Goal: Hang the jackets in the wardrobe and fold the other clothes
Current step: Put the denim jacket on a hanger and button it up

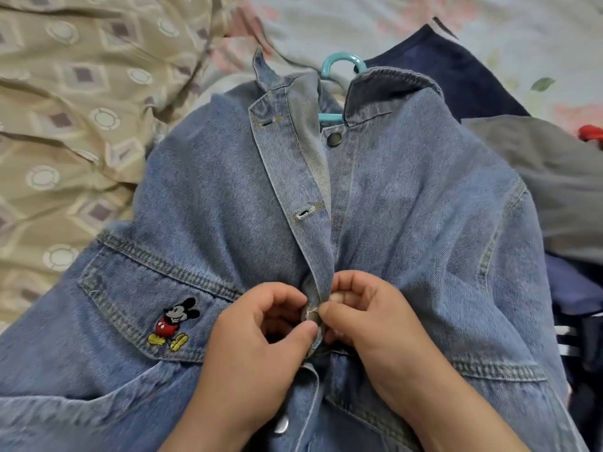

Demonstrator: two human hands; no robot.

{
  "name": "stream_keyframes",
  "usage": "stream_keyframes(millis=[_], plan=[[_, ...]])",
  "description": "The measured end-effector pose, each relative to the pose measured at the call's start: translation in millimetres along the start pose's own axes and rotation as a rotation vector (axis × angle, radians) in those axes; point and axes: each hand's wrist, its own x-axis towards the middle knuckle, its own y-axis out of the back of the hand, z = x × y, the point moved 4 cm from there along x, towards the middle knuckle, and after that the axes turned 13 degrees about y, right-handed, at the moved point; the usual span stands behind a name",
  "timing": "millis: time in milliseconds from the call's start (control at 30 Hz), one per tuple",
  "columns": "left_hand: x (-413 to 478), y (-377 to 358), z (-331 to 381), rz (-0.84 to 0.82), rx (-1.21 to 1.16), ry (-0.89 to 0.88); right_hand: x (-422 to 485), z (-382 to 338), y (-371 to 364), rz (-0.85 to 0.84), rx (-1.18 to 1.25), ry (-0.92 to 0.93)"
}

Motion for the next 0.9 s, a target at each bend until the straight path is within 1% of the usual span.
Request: stream_keyframes(millis=[100,200,333,400,500,533,567,667,700,733,833,867,900], plan=[[2.6,1.0,-2.4,-0.025,-0.02,0.029,-0.8,-0.1,-0.4,0.012,-0.02,-0.01],[4.8,3.3,-2.7,-0.056,-0.011,0.034,-0.8,-0.4,-1.1,0.076,-0.076,-0.014],[4.5,4.2,-2.7,-0.043,0.047,0.042,-4.8,-6.1,-3.1,0.133,-0.114,-0.02],[1.7,6.4,4.3,-0.031,0.008,0.067,-6.8,-12.8,1.9,0.132,-0.126,-0.031],[12.2,10.0,41.2,0.074,-0.218,0.098,5.4,-48.5,25.7,0.2,-0.183,0.139],[21.1,9.3,50.6,0.122,-0.241,0.094,12.1,-59.2,30.3,0.197,-0.198,0.2],[29.6,6.2,61.1,0.147,-0.226,0.093,20.2,-67.7,31.6,0.174,-0.23,0.258],[50.6,-7.7,77.7,0.13,-0.147,0.1,46.5,-74.7,19.0,0.086,-0.383,0.368],[55.7,-6.7,75.7,0.164,-0.142,0.095,53.1,-70.6,14.3,0.068,-0.444,0.384],[59.6,-0.4,70.8,0.233,-0.147,0.1,58.1,-65.3,11.9,0.048,-0.504,0.396],[63.8,28.9,56.1,0.396,-0.316,0.144,60.1,-50.3,14.5,-0.036,-0.626,0.454],[62.5,36.3,54.5,0.424,-0.355,0.13,58.0,-48.5,14.1,-0.064,-0.659,0.501],[61.6,39.3,54.2,0.431,-0.321,0.088,56.8,-47.1,14.2,-0.077,-0.693,0.547]])
